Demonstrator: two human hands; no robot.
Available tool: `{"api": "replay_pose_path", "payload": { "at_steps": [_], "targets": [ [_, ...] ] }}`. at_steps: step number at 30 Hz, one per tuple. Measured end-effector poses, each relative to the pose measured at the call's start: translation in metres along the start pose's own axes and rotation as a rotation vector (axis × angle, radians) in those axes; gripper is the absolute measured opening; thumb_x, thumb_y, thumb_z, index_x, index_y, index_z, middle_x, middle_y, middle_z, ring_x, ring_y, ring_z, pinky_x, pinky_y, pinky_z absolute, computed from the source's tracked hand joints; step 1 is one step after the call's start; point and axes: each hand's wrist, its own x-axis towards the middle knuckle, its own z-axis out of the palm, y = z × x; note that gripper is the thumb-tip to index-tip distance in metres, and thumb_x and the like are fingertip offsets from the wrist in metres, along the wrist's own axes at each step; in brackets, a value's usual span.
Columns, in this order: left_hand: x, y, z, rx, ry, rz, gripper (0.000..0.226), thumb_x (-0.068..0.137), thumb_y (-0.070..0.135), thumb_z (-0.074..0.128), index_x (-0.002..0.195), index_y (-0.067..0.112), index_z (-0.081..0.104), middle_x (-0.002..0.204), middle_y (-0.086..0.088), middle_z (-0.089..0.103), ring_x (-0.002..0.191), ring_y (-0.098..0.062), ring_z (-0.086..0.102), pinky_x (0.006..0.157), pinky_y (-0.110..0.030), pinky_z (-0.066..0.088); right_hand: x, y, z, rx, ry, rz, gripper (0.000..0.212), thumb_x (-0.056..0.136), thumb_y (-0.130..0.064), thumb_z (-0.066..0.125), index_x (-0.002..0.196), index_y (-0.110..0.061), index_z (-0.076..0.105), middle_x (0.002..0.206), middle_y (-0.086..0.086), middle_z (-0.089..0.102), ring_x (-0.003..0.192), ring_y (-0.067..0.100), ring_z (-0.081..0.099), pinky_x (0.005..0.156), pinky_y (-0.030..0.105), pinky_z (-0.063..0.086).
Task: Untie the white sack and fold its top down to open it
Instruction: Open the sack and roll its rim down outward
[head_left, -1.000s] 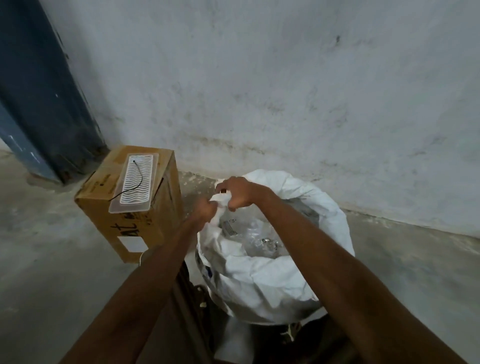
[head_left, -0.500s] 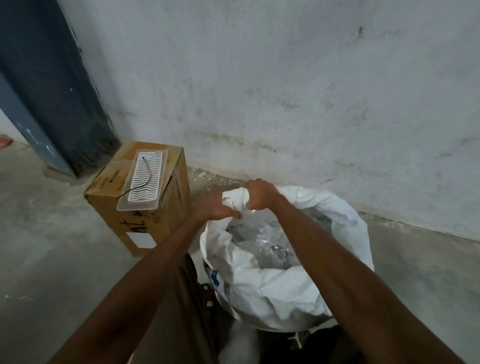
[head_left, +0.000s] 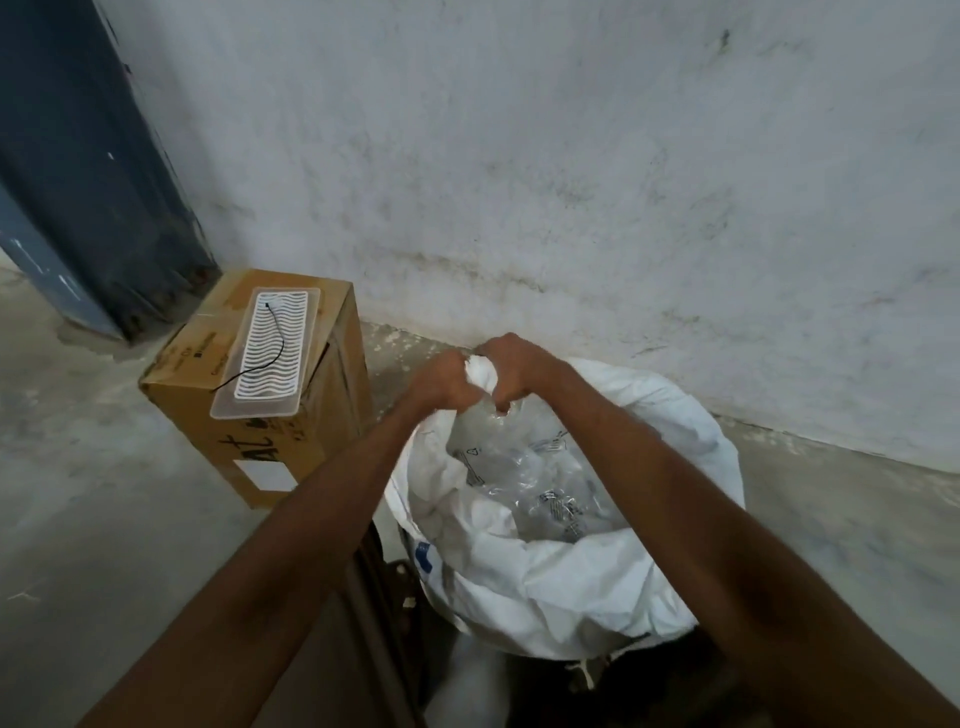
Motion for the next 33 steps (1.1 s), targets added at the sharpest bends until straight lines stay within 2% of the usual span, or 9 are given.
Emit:
{"api": "replay_pose_path", "payload": {
  "at_steps": [5,6,10,13,15,20,27,30,33],
  "targets": [
    [0.002,-0.018,-0.029,-0.004,-0.415,-0.297,0.019,0.094,0.012,0.053,0.078,0.006,0.06,0.089,-0.029,0.062,0.105,-0.047,0.06,0.078,-0.044,0.054,-0.029,0.012,0.065,-0.269,0.559,0.063,0.08,0.056,-0.011,0.084,0.13,-0.015,0.055,0.117,0.009,0.063,0.101,0.03,0.061,0.091,0.045,0.047],
    [0.004,-0.019,-0.028,0.027,-0.505,-0.336,0.01,0.088,0.01,0.061,0.082,0.002,0.064,0.089,-0.028,0.063,0.109,-0.045,0.058,0.077,-0.043,0.055,-0.029,0.012,0.07,-0.238,0.575,0.082,0.073,0.057,-0.007,0.082,0.125,-0.013,0.058,0.111,0.01,0.065,0.095,0.031,0.063,0.083,0.042,0.049],
    [0.021,-0.027,0.0,-0.07,-0.34,-0.655,0.065,0.076,0.0,0.077,0.131,-0.018,0.048,0.116,-0.019,0.068,0.113,-0.006,0.063,0.098,-0.036,0.046,-0.018,0.014,0.043,-0.002,0.244,0.189,0.047,0.079,-0.025,0.071,0.124,-0.016,0.06,0.117,0.011,0.066,0.105,0.034,0.066,0.085,0.038,0.05],
    [0.033,-0.011,0.02,0.629,0.083,-0.111,0.096,0.068,0.03,0.085,0.145,0.008,0.033,0.14,-0.016,0.044,0.128,-0.033,0.048,0.1,-0.048,0.047,-0.01,0.013,0.022,0.057,0.043,0.193,0.052,0.082,-0.028,0.07,0.129,-0.012,0.056,0.125,0.013,0.062,0.113,0.034,0.063,0.091,0.04,0.05],
    [0.007,-0.001,0.021,0.698,0.133,0.182,0.088,0.065,0.032,0.078,0.141,0.015,0.037,0.131,-0.013,0.051,0.122,-0.034,0.049,0.096,-0.049,0.048,0.0,0.013,0.007,0.088,-0.112,0.184,0.053,0.081,-0.02,0.074,0.13,-0.008,0.058,0.126,0.014,0.064,0.112,0.033,0.063,0.087,0.038,0.052],
    [0.008,0.005,0.044,0.522,0.227,0.125,0.07,0.068,0.04,0.074,0.128,0.013,0.051,0.124,-0.008,0.058,0.115,-0.028,0.055,0.086,-0.039,0.05,0.012,0.02,-0.01,0.155,-0.307,0.185,0.07,0.066,-0.021,0.089,0.129,-0.007,0.062,0.124,0.01,0.065,0.095,0.025,0.061,0.076,0.033,0.051],
    [0.042,0.013,0.003,0.198,-0.261,-0.103,0.027,0.064,0.0,0.071,0.091,-0.001,0.074,0.088,-0.009,0.072,0.072,-0.016,0.065,0.052,-0.019,0.047,-0.03,0.053,0.057,-0.095,0.317,0.282,0.088,0.055,-0.039,0.084,0.133,-0.02,0.048,0.121,0.004,0.057,0.109,0.028,0.058,0.096,0.048,0.043],
    [0.055,0.011,-0.005,0.19,-0.493,-0.225,0.043,0.076,0.007,0.075,0.118,0.004,0.065,0.11,-0.008,0.067,0.08,-0.014,0.06,0.058,-0.02,0.051,-0.039,0.065,0.074,0.02,0.367,0.395,0.059,0.065,-0.027,0.079,0.118,-0.017,0.056,0.109,0.005,0.065,0.1,0.029,0.065,0.083,0.037,0.047],
    [0.072,0.011,0.004,0.376,-0.352,-0.12,0.08,0.067,0.028,0.086,0.137,0.014,0.05,0.129,-0.007,0.057,0.104,-0.026,0.06,0.081,-0.032,0.052,-0.028,0.078,0.062,0.283,0.289,0.442,0.045,0.067,-0.034,0.074,0.108,-0.017,0.066,0.102,0.007,0.071,0.094,0.03,0.069,0.074,0.032,0.049]
  ]
}}
